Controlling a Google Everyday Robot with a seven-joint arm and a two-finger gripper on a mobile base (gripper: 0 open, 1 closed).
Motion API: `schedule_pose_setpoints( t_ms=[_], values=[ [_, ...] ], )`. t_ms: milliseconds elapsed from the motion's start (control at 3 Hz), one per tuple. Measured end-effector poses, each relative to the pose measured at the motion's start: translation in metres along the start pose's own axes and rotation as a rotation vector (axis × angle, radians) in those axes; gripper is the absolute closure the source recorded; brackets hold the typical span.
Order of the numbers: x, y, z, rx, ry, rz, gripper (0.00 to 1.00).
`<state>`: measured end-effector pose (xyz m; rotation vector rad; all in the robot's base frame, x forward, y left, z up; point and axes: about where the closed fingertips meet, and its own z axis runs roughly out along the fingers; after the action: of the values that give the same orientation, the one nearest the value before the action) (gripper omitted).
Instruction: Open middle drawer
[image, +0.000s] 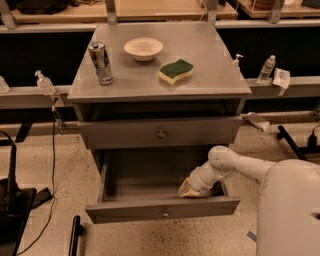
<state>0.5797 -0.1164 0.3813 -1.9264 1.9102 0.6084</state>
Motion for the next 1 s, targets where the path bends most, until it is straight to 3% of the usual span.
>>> schedule_pose_setpoints(
  t_ms=[667,1000],
  values=[
    [-0.01,0.062,-0.031,-0.08,0.005,0.007,1.0],
    [-0.014,0.069,-0.037,-0.083,0.008,0.001,1.0]
  ],
)
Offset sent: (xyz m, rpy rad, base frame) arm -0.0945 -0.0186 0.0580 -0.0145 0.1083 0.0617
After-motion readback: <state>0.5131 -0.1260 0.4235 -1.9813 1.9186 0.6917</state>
